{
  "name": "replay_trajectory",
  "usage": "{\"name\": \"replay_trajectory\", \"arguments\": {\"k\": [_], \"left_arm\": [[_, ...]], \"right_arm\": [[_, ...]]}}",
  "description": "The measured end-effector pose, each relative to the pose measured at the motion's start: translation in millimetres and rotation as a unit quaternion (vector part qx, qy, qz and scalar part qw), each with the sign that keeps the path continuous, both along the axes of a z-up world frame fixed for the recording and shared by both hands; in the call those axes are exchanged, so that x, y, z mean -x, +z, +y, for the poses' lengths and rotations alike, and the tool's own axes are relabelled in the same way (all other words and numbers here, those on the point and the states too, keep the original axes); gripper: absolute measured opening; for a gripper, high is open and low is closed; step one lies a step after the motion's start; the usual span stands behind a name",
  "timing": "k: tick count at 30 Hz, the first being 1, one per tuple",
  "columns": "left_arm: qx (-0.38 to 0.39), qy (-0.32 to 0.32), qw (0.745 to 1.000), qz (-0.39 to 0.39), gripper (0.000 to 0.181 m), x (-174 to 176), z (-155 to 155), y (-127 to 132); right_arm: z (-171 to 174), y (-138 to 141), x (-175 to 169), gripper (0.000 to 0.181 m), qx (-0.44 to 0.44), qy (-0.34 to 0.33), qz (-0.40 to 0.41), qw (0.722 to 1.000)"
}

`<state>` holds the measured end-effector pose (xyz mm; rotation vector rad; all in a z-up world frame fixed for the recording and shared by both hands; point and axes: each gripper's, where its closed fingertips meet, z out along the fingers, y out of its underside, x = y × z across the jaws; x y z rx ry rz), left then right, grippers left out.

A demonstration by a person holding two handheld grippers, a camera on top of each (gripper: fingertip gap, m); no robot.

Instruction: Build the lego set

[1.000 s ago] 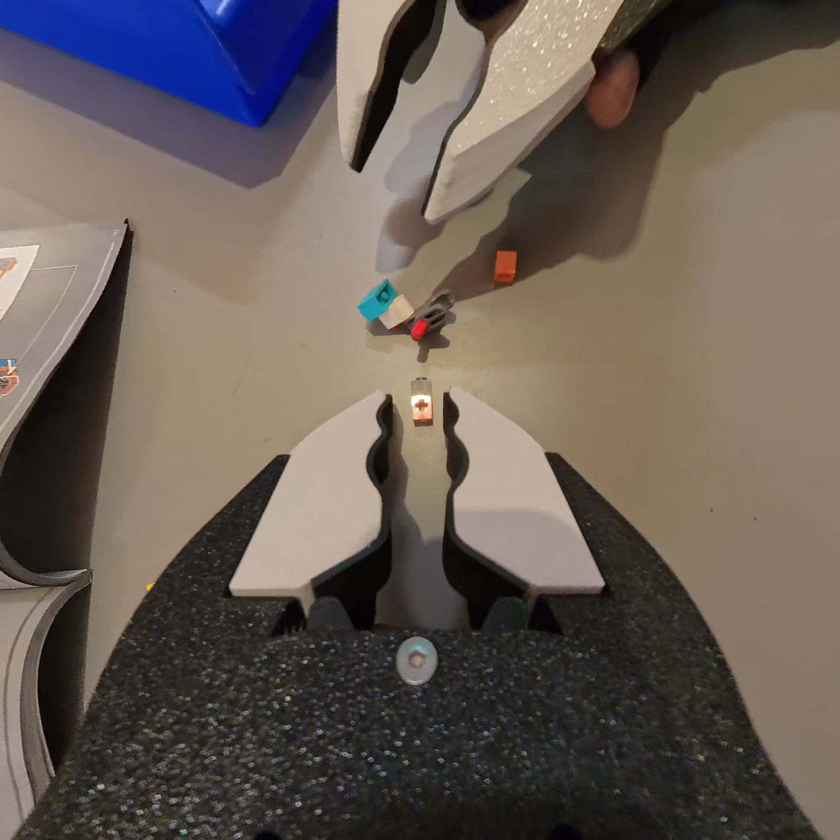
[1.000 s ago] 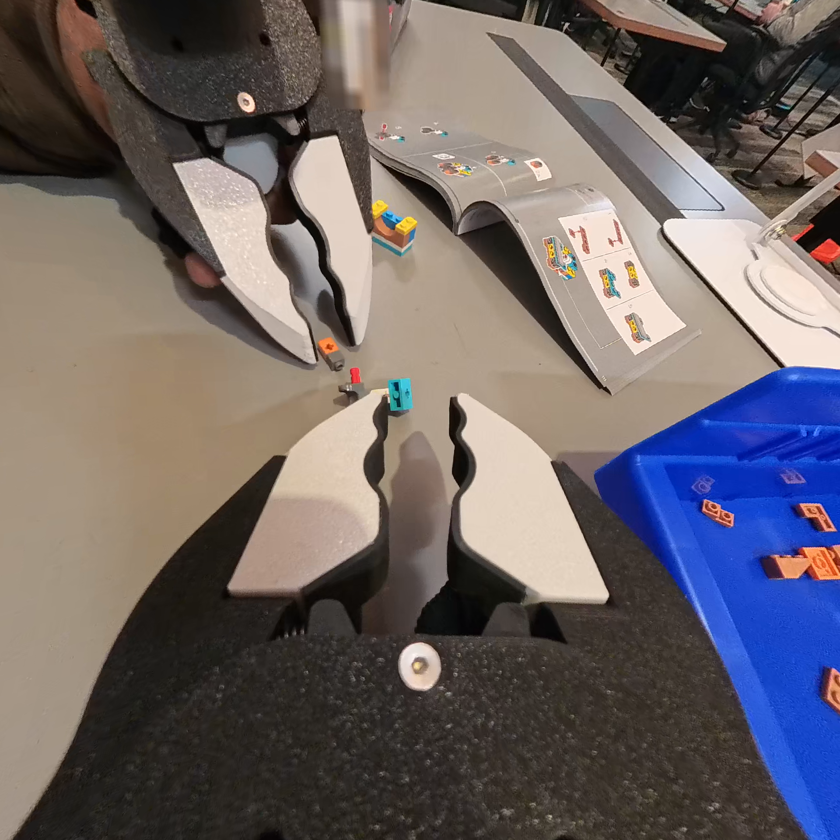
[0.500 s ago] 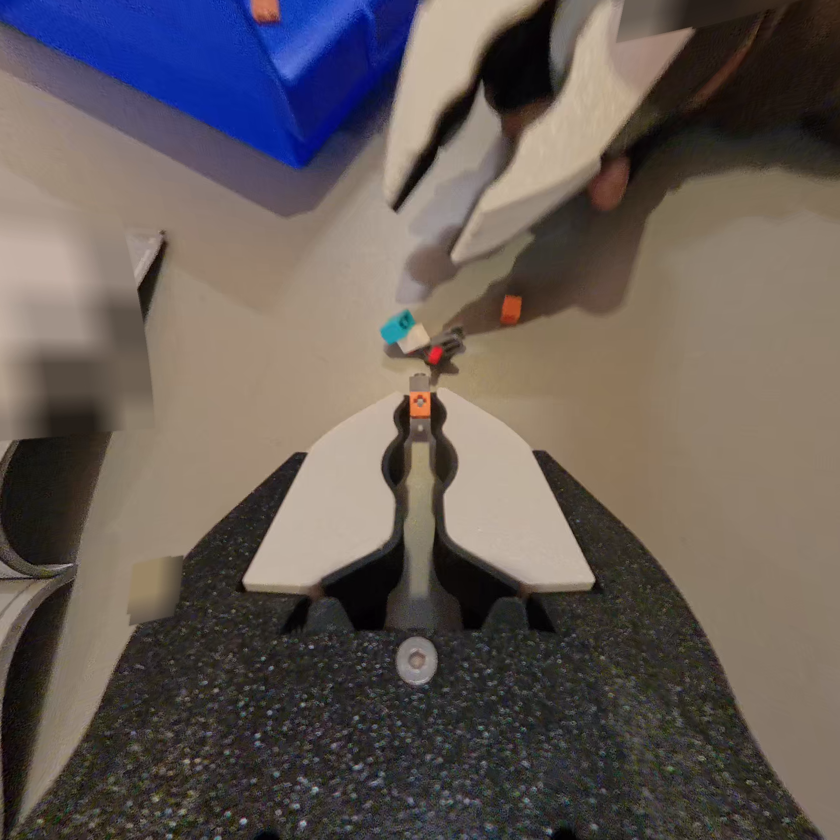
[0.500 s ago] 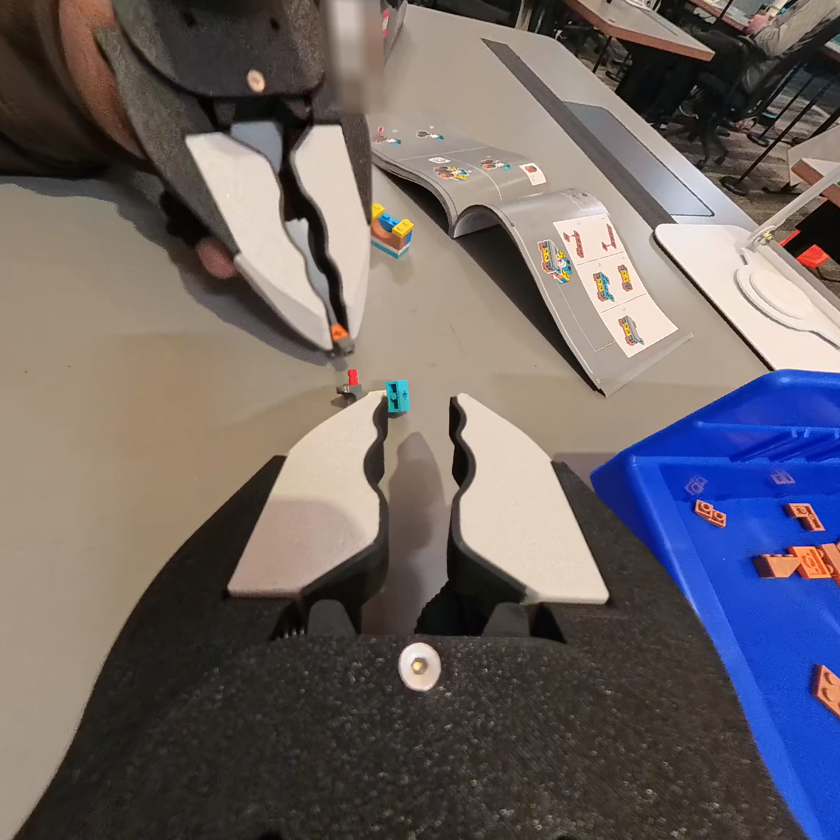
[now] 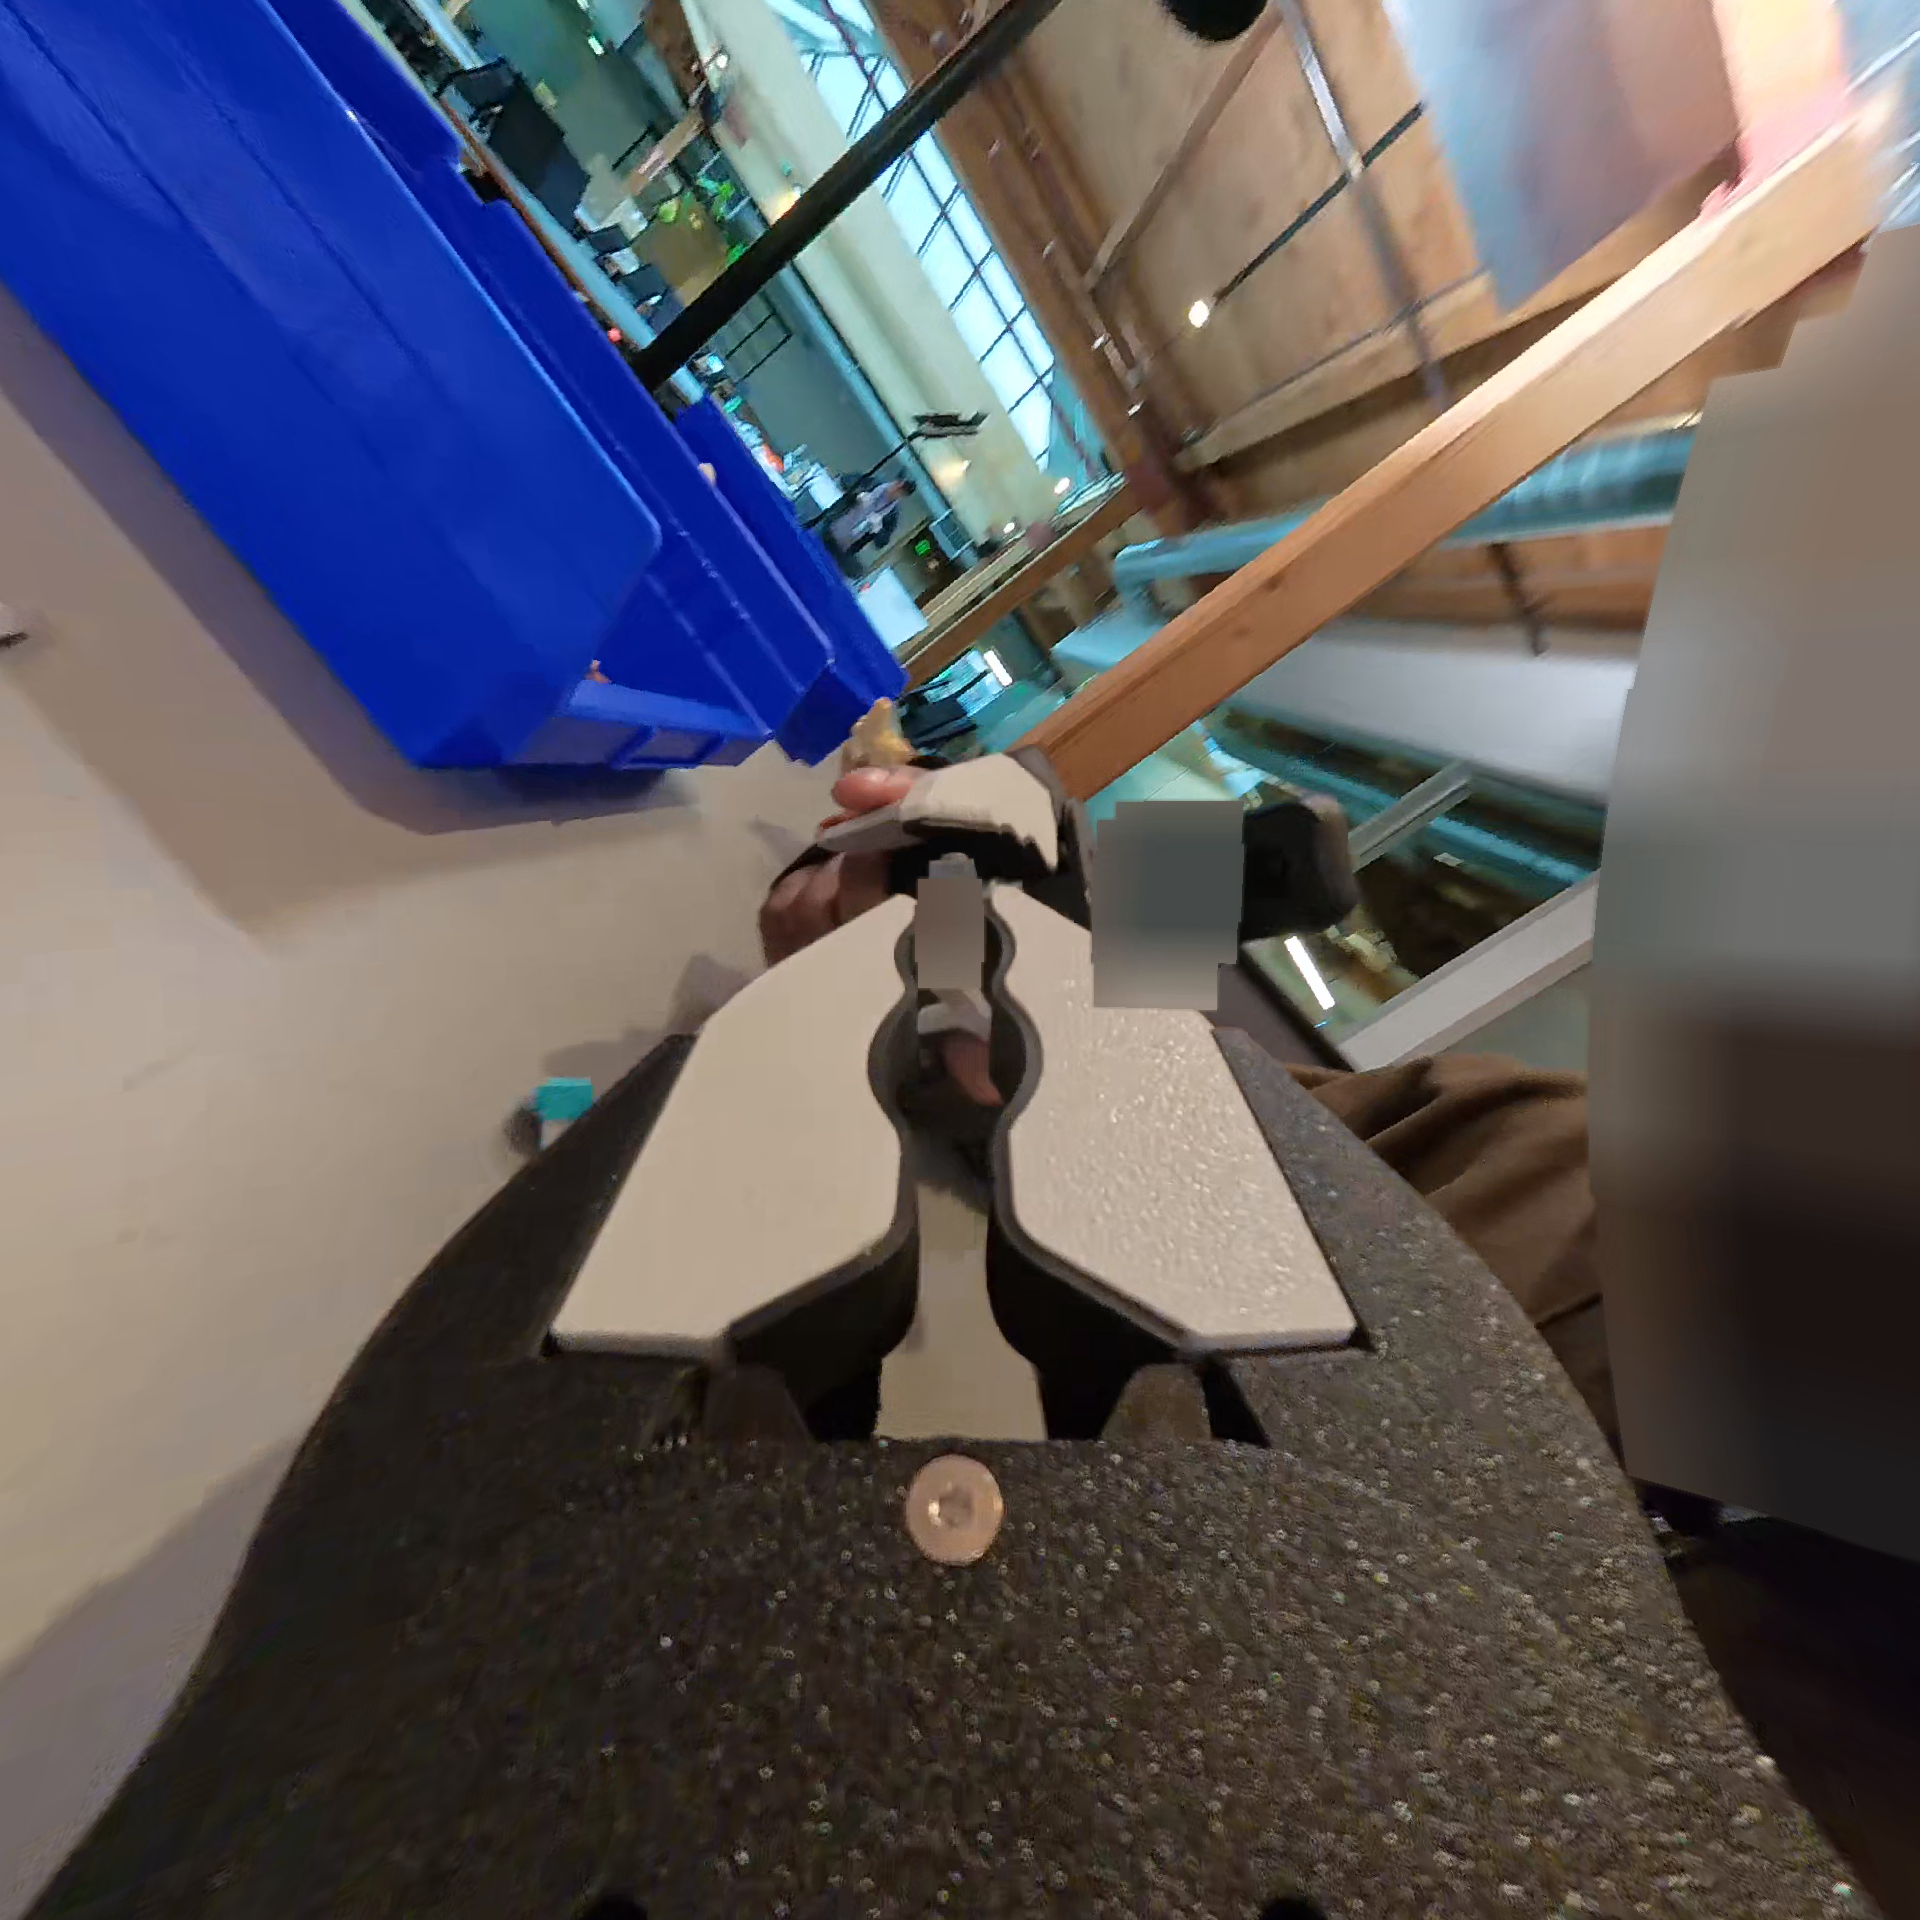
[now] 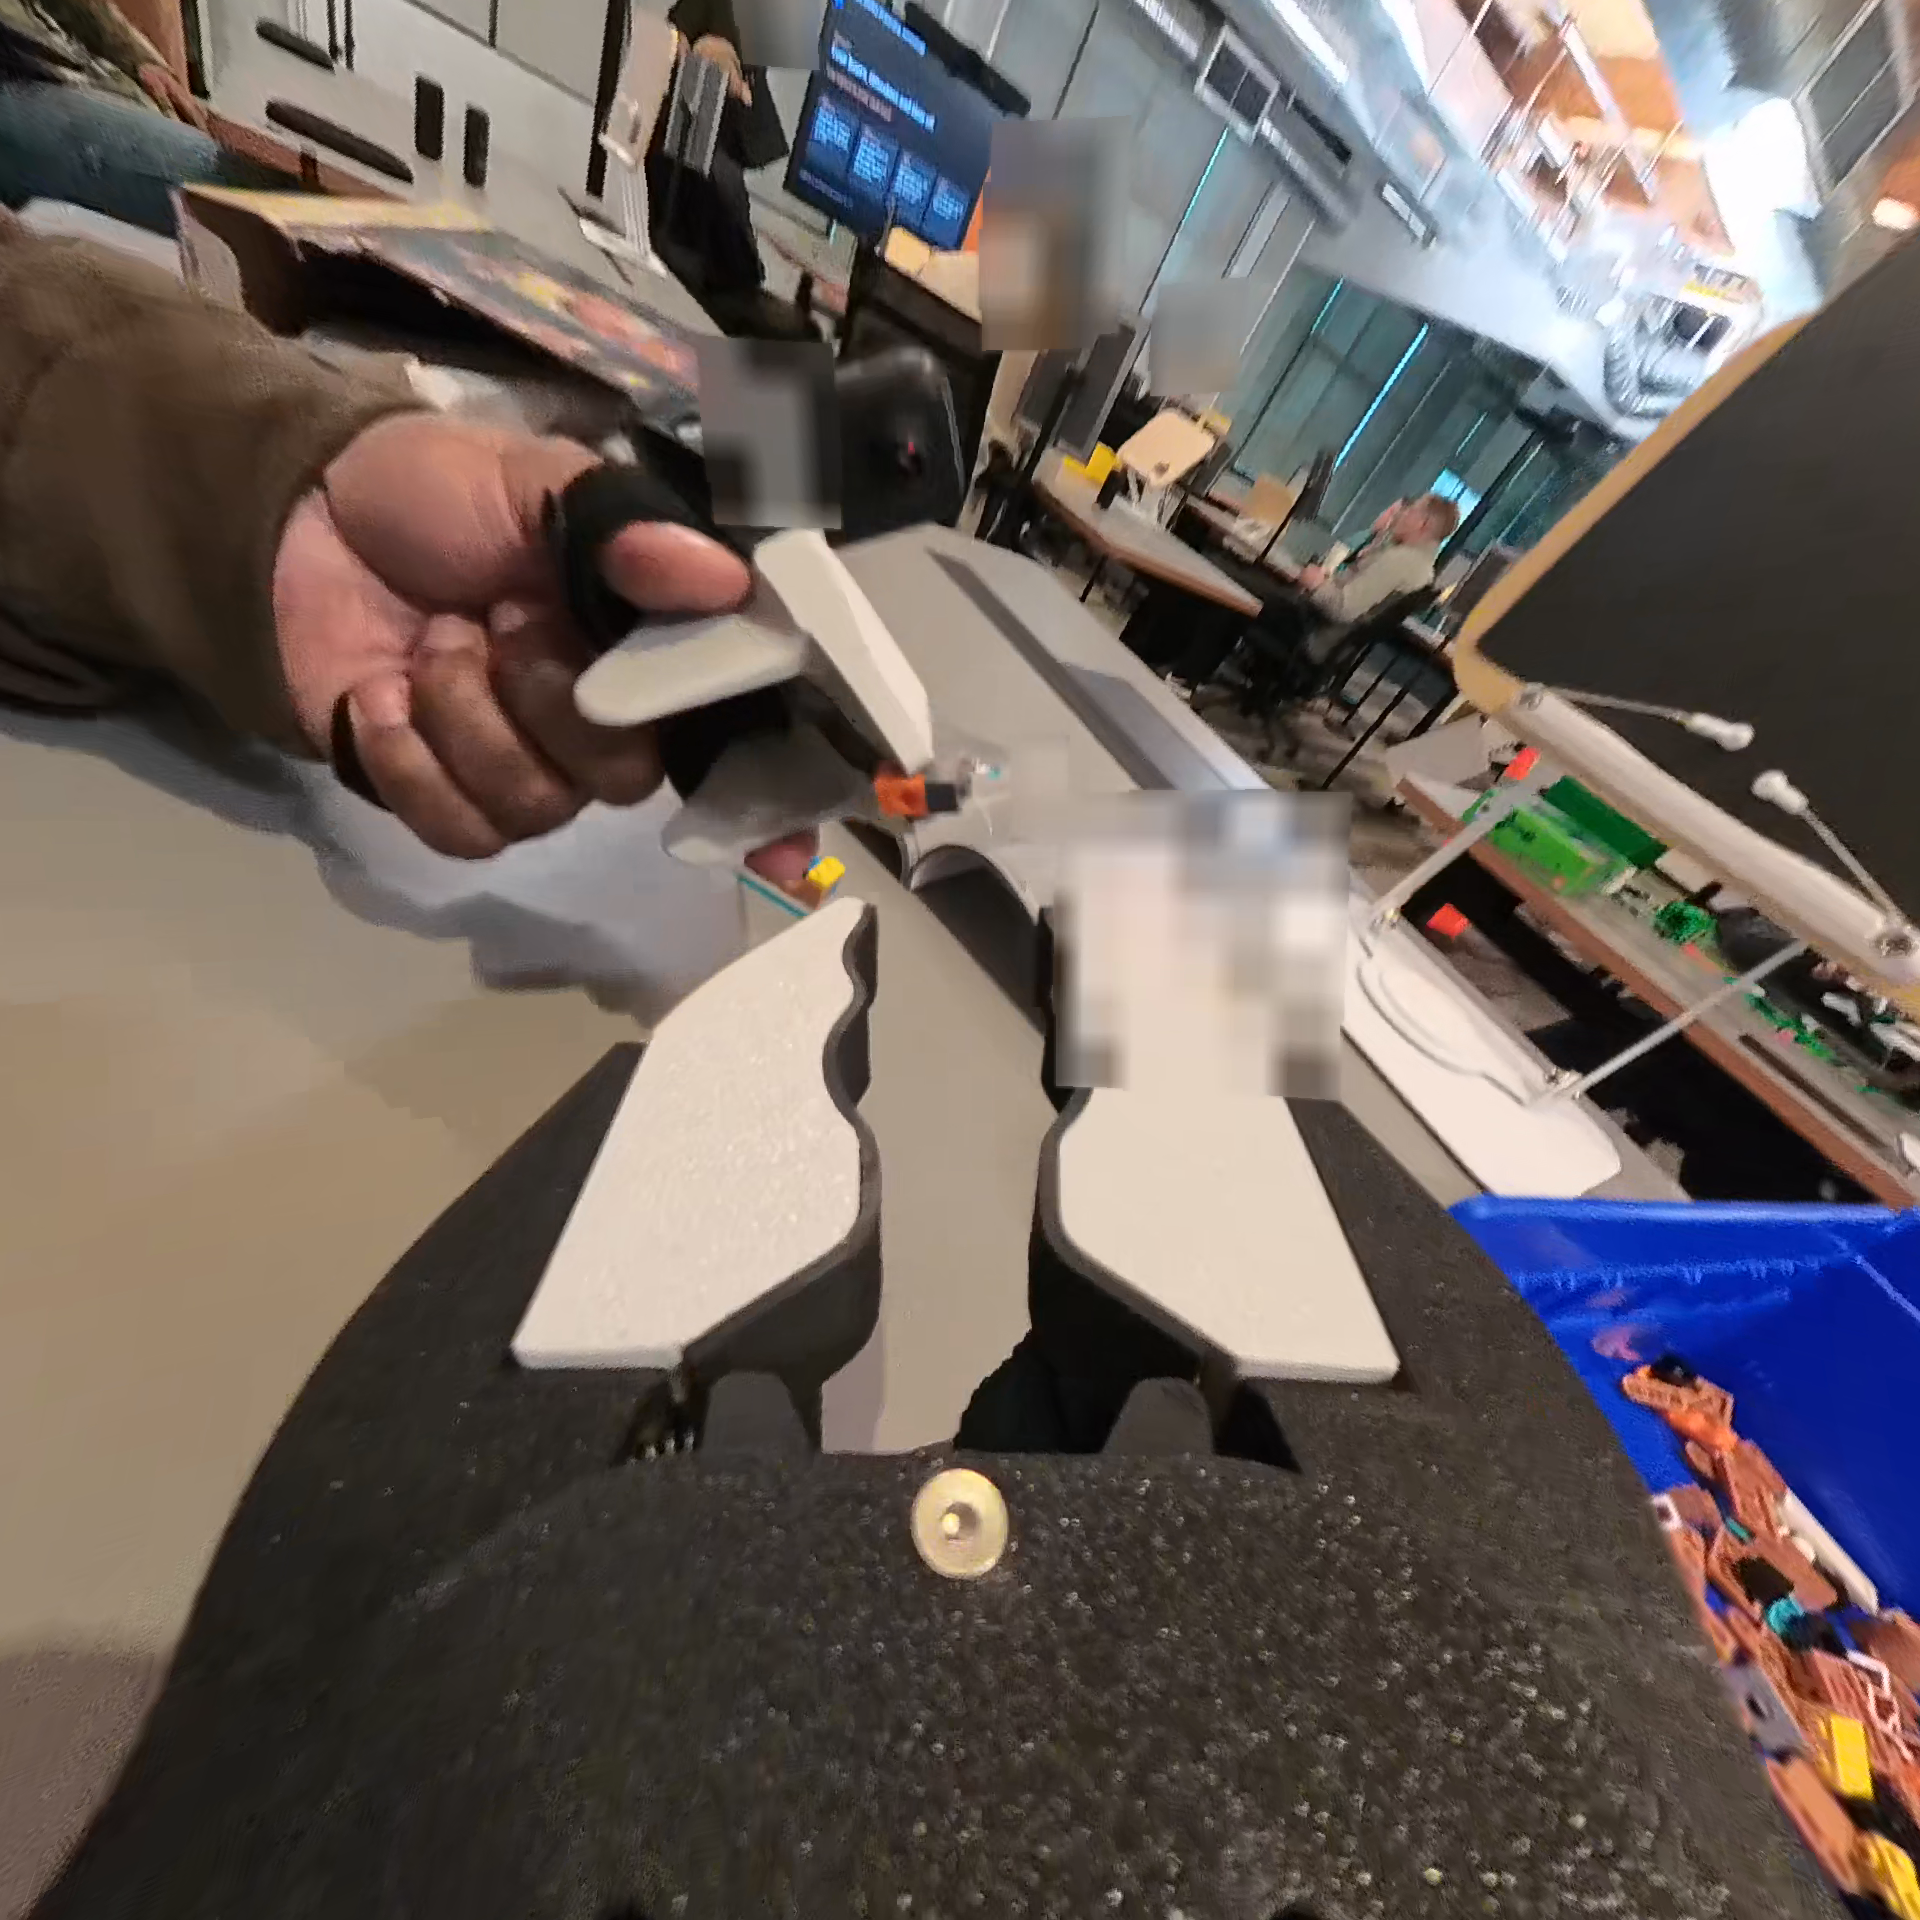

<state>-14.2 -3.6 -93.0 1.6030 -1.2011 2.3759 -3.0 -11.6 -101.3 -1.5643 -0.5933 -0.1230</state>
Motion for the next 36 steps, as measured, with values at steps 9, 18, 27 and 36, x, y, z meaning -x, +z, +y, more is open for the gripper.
{"name": "replay_trajectory", "arguments": {"k": [9,18,27,36], "left_arm": [[0.05,-0.006,0.999,0.002,0.008,-2.8,-9.9,4.1],[0.066,-0.024,0.998,0.006,0.008,-3.0,-14.9,2.0],[-0.002,-0.044,0.999,0.006,0.019,0.2,-18.7,-2.6],[-0.038,-0.031,0.999,-0.024,0.008,1.9,-20.4,0.3]], "right_arm": [[10.0,9.5,13.8,0.035,-0.047,-0.034,-0.06,0.996],[9.1,8.0,13.5,0.018,-0.048,-0.034,-0.067,0.996],[5.7,11.7,11.8,0.018,-0.054,-0.033,-0.064,0.996],[5.2,10.4,16.7,0.019,-0.054,-0.021,-0.053,0.997]]}}
